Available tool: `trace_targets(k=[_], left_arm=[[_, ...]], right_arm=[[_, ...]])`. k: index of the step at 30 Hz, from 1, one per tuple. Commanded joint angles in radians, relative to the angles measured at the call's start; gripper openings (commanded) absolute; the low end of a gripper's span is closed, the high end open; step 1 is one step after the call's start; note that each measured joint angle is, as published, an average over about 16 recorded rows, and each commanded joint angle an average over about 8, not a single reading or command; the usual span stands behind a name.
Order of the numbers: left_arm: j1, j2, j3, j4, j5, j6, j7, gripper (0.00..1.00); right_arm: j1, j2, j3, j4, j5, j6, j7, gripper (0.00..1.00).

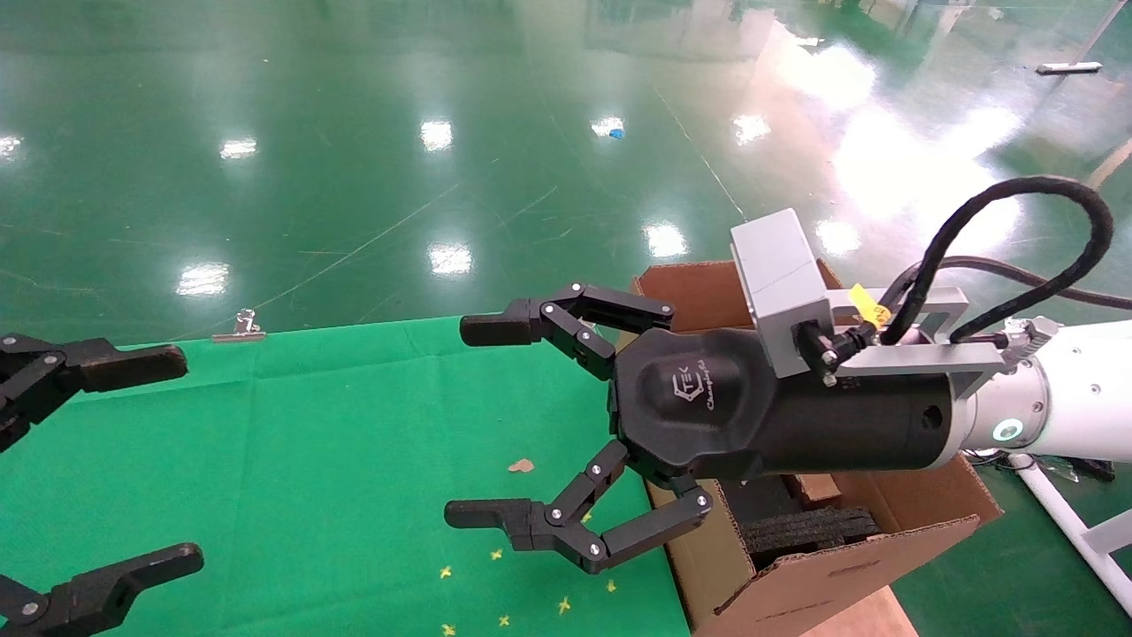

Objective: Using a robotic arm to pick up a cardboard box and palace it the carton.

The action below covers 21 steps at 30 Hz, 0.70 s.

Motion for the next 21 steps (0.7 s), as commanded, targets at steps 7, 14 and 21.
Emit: trace_targets(k=[7,14,21], left_arm=[[0.0,0.0,0.0,0.0,0.0,0.0,0.0,1.0],[0.0,0.0,0.0,0.0,0.0,0.0,0.0,1.0],[0.0,0.0,0.0,0.0,0.0,0.0,0.0,1.0]], right_arm=[[0.0,0.0,0.0,0.0,0.0,0.0,0.0,1.0],[0.001,0.0,0.0,0.0,0.0,0.0,0.0,1.0],[0.001,0.0,0.0,0.0,0.0,0.0,0.0,1.0]])
